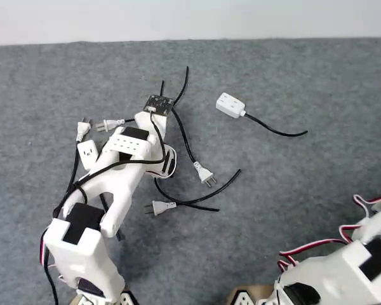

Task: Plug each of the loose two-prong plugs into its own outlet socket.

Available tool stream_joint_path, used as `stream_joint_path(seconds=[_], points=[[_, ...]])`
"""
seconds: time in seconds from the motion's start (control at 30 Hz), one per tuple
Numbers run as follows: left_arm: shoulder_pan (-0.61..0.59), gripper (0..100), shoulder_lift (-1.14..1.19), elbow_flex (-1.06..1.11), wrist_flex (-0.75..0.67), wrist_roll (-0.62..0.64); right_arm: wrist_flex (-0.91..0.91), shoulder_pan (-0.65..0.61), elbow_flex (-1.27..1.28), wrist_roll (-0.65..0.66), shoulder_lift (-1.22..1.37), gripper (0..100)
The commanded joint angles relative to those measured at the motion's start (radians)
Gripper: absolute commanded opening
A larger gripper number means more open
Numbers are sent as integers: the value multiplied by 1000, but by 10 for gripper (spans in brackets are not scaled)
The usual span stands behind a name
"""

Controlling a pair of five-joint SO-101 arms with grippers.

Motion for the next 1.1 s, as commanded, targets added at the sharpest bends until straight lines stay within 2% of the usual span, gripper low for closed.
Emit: stream_joint_path(seconds=[0.0, 0.2, 0.37, 0.5, 0.53, 0.67, 0.87, 1.07], points=[[3, 210, -77, -53, 41, 14, -18, -30, -9, 31, -61, 204], [-6, 211, -285, -45, 140, 14, -16, -24, -6, 32, -61, 204], [-118, 202, -339, -21, 124, 29, -16, -24, -6, 34, -61, 204], [-170, 60, -218, 19, 23, 98, -16, -24, -6, 34, -61, 204], [-167, 13, -178, 19, 5, 97, -16, -25, -6, 34, -61, 204], [-115, 13, -43, 13, -77, 97, -18, -25, -5, 32, -59, 204], [-71, 12, -25, -54, -32, 97, -31, -22, 3, 32, -58, 204], [-25, 12, -25, -53, -38, 97, -176, -24, 112, 32, -48, 204]])
